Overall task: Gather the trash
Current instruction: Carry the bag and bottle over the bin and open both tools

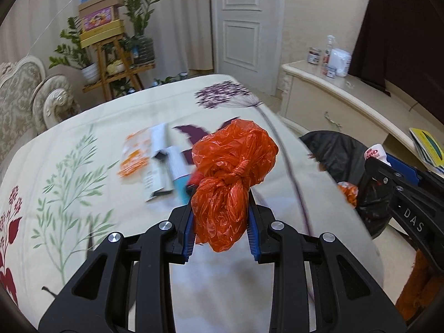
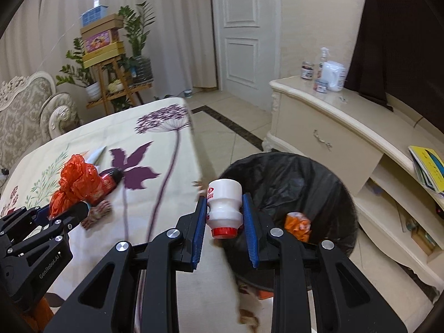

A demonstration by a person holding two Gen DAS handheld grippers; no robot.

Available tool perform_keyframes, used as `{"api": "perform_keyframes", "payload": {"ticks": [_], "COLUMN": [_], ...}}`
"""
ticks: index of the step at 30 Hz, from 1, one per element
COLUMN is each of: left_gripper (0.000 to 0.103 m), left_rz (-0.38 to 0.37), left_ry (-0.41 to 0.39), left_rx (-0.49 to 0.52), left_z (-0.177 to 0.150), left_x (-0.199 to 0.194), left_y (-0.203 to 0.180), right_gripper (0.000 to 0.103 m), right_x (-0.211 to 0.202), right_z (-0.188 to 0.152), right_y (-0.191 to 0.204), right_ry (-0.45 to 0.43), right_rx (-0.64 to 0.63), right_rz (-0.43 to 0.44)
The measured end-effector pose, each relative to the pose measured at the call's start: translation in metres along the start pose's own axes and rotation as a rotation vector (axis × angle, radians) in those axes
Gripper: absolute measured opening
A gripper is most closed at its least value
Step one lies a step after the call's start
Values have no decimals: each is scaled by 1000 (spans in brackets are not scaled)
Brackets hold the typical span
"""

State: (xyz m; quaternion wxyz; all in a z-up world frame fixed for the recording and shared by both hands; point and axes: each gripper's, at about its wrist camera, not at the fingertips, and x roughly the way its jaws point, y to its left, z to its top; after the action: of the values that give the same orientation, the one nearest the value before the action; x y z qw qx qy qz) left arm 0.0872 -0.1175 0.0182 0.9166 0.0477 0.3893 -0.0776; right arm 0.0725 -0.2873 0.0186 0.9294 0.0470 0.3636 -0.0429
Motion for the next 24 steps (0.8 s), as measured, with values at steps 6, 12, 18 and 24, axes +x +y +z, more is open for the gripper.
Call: {"api": "perform_keyframes", "payload": {"ticks": [6,12,18,24], "left_gripper": [30,30,30,30], "left_rz": [-35,-57,-68,-81], "left_ry": [2,-5,-7,-7], "left_rx": [38,78,106,129], "left_z": [13,26,37,48], "left_x": [13,26,41,53], "left_y": [-35,-69,-95,-115], "right_gripper": [27,27,27,27], "right_x": [4,13,20,30], "right_z": [4,6,9,14], "right_y": [-31,-55,-72,-86], "right_ry": [-8,-4,-6,-12], "right_rx": [35,71,104,127], "right_rz": [-41,-74,-98,-121]}}
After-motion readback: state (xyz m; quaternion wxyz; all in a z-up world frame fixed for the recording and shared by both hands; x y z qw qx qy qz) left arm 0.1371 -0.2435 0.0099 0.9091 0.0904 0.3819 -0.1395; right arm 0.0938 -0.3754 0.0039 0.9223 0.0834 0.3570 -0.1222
